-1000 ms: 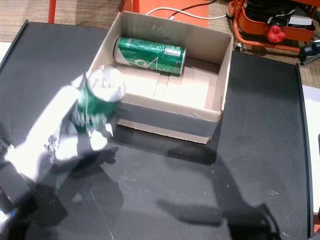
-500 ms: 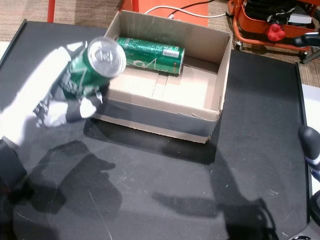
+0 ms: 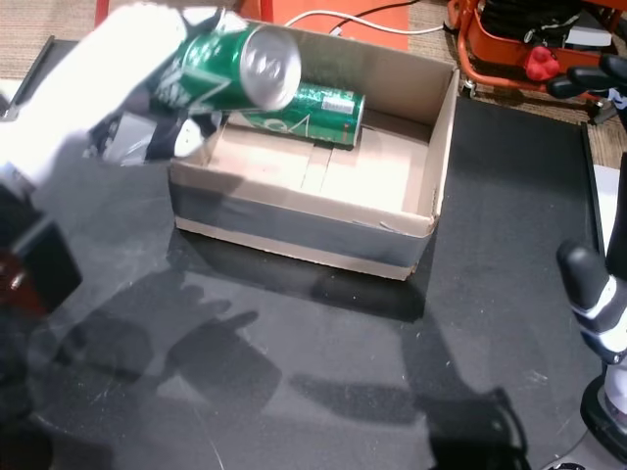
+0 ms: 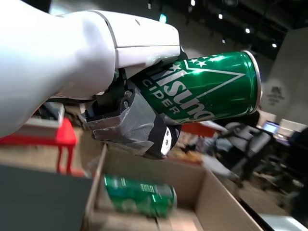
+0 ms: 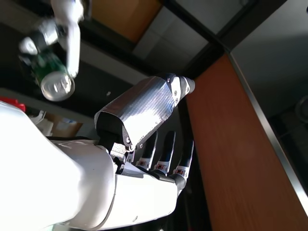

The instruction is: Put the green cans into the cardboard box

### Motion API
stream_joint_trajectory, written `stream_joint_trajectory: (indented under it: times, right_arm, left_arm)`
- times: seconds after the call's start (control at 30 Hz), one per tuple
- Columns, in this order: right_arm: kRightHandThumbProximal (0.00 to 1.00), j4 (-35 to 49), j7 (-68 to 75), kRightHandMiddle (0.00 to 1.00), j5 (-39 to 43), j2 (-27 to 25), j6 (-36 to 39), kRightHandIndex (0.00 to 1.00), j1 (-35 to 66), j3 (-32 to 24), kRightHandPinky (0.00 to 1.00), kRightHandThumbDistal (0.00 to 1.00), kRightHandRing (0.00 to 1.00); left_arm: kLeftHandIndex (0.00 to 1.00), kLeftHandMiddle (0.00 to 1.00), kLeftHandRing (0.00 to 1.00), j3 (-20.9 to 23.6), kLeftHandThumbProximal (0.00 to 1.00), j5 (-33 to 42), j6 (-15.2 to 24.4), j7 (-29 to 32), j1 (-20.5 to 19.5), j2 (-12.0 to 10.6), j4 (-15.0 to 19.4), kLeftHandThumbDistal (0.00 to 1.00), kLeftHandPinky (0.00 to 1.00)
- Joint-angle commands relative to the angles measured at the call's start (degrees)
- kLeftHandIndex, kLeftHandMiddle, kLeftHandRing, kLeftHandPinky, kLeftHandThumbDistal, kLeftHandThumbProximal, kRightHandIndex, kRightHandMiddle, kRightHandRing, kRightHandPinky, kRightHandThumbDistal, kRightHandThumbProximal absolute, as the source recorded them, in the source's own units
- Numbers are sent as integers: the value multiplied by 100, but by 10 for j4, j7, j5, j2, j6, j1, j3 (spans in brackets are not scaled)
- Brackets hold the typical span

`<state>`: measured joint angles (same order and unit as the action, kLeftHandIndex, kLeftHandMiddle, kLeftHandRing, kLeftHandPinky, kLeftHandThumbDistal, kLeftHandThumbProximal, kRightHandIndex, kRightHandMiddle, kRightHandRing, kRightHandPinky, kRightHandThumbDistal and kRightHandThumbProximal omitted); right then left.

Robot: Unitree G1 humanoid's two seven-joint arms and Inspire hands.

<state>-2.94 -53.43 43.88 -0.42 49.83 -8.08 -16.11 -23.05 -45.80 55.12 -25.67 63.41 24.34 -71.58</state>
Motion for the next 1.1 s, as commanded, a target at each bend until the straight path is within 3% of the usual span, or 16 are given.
stream_joint_trajectory:
  times: [0.0,0.07,0.13,0.23,0.3,0.37,0.4,0.5,0.6,0.67,0.7,0.77,0.83,0.9,0.97,1.07]
  right_arm:
    - [51,-3,-5,62,2,3,11,53,0,6,72,100,67]
    - [48,3,-9,62,3,8,14,53,6,13,73,100,67]
    - [48,6,-19,65,6,8,18,55,13,21,79,100,70]
    - [43,12,-45,65,28,4,9,56,16,31,80,96,70]
    - [47,7,-58,63,29,5,26,54,10,30,80,91,70]
    - [50,6,-62,63,27,10,43,52,9,28,79,98,69]
    - [53,7,-58,63,23,15,52,50,11,29,79,96,68]
    - [43,17,-74,62,52,15,43,51,21,38,81,95,68]
    - [42,12,-98,59,72,14,45,50,16,37,82,81,66]
    - [48,2,-119,58,80,10,52,49,5,31,80,77,64]
    - [47,-2,-133,58,87,9,55,49,-3,28,81,64,64]
    - [44,-8,-148,58,101,11,46,51,-7,25,78,54,63]
    - [50,-12,-159,58,109,19,48,51,-9,21,79,59,63]
    - [49,-14,-171,58,110,21,53,49,-14,15,86,61,63]
    - [47,-9,-169,58,107,24,47,49,-10,14,85,70,64]
    - [51,-3,-171,59,102,29,47,49,-4,15,89,70,64]
  left_arm:
    - [0,18,43,-20,0,-15,-22,-29,29,-14,-17,19,47]
    - [0,18,43,-48,0,-38,-51,-48,45,-25,-31,23,44]
    - [0,19,43,-75,0,-59,-74,-67,55,-34,-42,19,42]
    - [0,23,44,-110,0,-86,-113,-80,65,-45,-55,15,44]
    - [2,29,48,-128,0,-97,-136,-63,71,-49,-62,12,49]
    - [3,31,49,-136,0,-96,-154,-44,71,-56,-68,13,50]
    - [2,30,49,-138,0,-94,-159,-39,70,-58,-70,14,51]
    - [0,27,48,-135,0,-83,-168,-15,56,-69,-76,8,54]
    - [5,31,49,-135,0,-83,-179,2,44,-78,-80,11,56]
    - [7,31,48,-145,0,-93,-192,7,41,-83,-82,21,52]
    - [5,29,47,-151,0,-98,-201,8,41,-85,-83,21,50]
    - [1,27,46,-160,0,-103,-220,11,41,-91,-85,21,48]
    - [1,28,48,-162,0,-102,-245,24,41,-98,-87,18,48]
    - [3,32,53,-165,0,-104,-270,39,46,-105,-89,18,52]
    - [3,34,55,-169,0,-105,-293,49,53,-111,-89,17,55]
    - [4,36,56,-169,0,-101,-307,61,60,-117,-88,10,56]
